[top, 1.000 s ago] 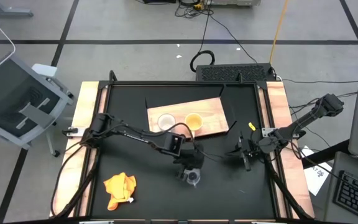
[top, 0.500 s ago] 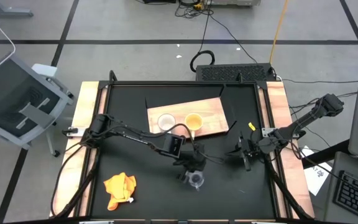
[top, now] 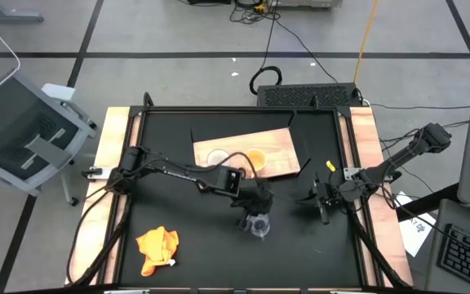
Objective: Stack small to large cups/mugs on shelf
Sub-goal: Put the transparent mug on the shelf
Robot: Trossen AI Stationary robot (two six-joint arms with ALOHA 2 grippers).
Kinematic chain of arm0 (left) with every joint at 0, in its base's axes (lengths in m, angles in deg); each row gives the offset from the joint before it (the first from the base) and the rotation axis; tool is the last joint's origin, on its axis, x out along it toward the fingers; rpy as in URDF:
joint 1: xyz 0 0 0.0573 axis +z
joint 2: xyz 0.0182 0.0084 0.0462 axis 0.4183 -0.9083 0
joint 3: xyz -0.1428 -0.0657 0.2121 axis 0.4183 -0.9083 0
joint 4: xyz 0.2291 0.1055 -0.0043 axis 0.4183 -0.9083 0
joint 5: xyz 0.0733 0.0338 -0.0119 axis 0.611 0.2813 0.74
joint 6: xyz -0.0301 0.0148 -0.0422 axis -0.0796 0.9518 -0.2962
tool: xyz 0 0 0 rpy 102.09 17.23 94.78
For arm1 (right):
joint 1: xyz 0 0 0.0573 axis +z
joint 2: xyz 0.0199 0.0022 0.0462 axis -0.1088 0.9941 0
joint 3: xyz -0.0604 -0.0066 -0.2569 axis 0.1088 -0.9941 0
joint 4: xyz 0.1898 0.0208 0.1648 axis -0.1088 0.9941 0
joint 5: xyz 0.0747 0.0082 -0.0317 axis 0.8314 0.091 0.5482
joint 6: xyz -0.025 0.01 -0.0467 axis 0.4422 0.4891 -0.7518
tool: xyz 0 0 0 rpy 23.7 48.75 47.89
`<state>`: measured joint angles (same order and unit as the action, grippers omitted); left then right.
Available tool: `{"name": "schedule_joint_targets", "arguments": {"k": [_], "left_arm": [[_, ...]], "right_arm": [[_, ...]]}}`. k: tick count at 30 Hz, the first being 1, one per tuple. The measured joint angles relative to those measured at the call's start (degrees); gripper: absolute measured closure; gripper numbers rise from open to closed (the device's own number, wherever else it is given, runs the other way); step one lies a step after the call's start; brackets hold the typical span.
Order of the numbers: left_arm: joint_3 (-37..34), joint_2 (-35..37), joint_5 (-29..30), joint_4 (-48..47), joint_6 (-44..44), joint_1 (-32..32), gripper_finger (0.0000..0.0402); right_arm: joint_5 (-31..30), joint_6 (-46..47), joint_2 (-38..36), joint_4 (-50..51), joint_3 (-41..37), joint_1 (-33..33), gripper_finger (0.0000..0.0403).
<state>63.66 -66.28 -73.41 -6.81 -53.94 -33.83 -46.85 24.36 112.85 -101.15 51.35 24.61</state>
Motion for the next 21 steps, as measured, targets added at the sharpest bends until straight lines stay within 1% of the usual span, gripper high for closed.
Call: {"name": "schedule_joint_targets", "arguments": {"k": [6,10,13,19,20,21], "left_arm": [[5.2,0.0,-0.6,-1.1,1.2,1.9,0.0401],[10.5,-1.2,-1.4,-2.6,1.9,2.7,0.0401],[16.2,-5.1,-1.4,-6.9,3.0,2.9,0.0401],[30.4,-14.0,-2.8,-14.1,4.8,4.1,0.0401],[32.3,-15.3,-2.8,-15.4,4.5,4.5,0.0401],[32.8,-16.1,-2.9,-15.0,4.1,5.0,0.0401]], "right_arm": [[0.0,0.0,0.0,0.0,0.0,0.0,0.0403],[0.2,0.4,0.0,0.0,0.0,0.0,0.0403],[0.2,1.4,-0.2,0.1,0.1,0.0,0.0403],[0.2,1.2,-1.5,0.7,0.1,2.2,0.0403],[0.2,1.1,-1.7,0.5,0.1,2.8,0.0403],[0.1,1.1,-2.0,0.9,0.1,3.5,0.0403]]}}
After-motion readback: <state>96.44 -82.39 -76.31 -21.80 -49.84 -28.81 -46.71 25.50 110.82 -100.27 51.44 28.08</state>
